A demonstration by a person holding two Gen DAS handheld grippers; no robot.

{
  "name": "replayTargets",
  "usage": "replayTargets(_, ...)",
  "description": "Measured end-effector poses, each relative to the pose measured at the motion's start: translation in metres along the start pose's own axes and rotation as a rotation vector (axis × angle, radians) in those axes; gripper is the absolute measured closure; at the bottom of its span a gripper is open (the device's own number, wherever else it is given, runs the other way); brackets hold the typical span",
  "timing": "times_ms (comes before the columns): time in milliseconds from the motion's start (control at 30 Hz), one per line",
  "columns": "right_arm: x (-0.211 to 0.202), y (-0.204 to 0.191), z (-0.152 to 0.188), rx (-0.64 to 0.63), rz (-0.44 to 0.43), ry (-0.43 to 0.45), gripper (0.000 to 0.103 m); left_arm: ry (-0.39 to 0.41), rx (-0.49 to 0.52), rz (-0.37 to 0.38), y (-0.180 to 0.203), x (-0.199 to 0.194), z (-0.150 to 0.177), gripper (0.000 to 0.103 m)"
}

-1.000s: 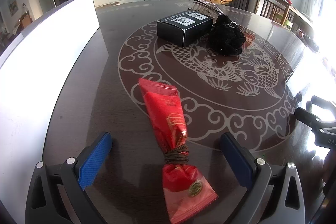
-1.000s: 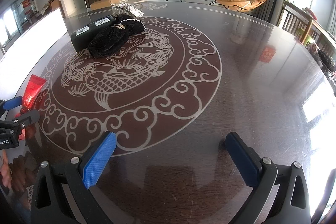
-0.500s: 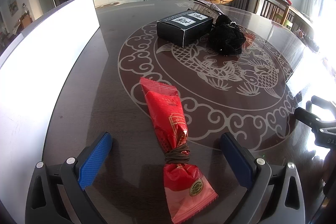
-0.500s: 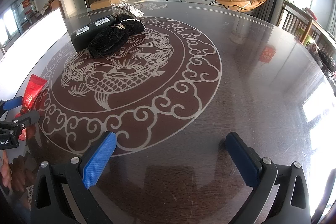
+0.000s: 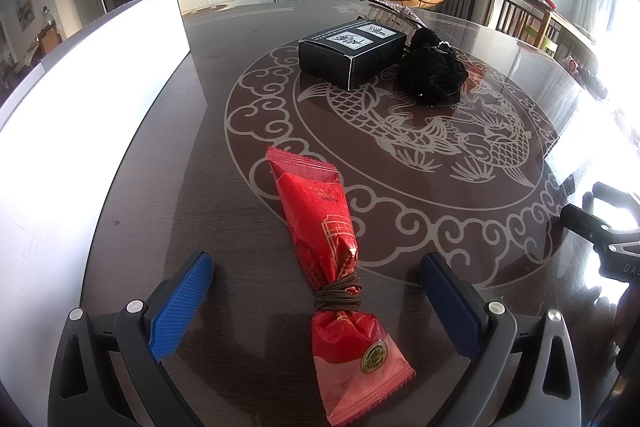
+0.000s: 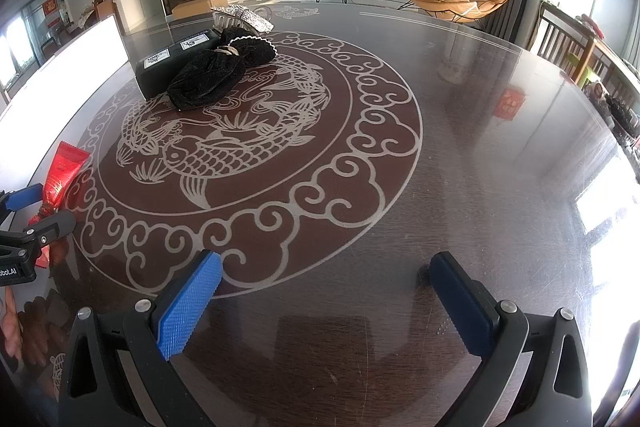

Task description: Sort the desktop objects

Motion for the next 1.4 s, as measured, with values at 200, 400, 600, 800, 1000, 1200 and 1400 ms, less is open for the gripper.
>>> replayTargets(200,0.000,0.000,0.000,0.000,0.000,0.000,0.000,0.000,0.000,0.000,0.000,0.000,0.000,0.000)
replayTargets(400,0.000,0.001,0.000,0.000,0.000,0.000,0.000,0.000,0.000,0.000,0.000,0.000,0.000,0.000)
replayTargets(600,0.000,0.001,0.000,0.000,0.000,0.000,0.000,0.000,0.000,0.000,0.000,0.000,0.000,0.000)
replayTargets(800,0.002,-0.001,-0.007,0.015,-0.032,0.001,0.000,0.000,0.000,0.000,0.000,0.000,0.000,0.000)
replayTargets(1000,0.012,-0.034,-0.082,0.135,-0.214,0.059,0.000,0.001,0.000,0.000,0.000,0.001,0.000,0.000)
replayTargets(1200,0.073,-0.076,-0.132,0.132,-0.210,-0.033,0.000,0.001,0.000,0.000,0.000,0.001,0.000,0.000)
replayTargets(1400,0.089,-0.082,-0.134,0.044,-0.180,-0.039,0.051,0.001,0.000,0.001,0.001,0.000,0.000,0.000)
Point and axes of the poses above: each gripper's, at about its wrist camera, not at the fingertips, and x roughly the way its jaws point, y to its right, z to its underside, the point moved 5 cm from there along x, roughly the way its jaws point, and after that the axes turned 6 degrees about -z, right-handed, at the moved point
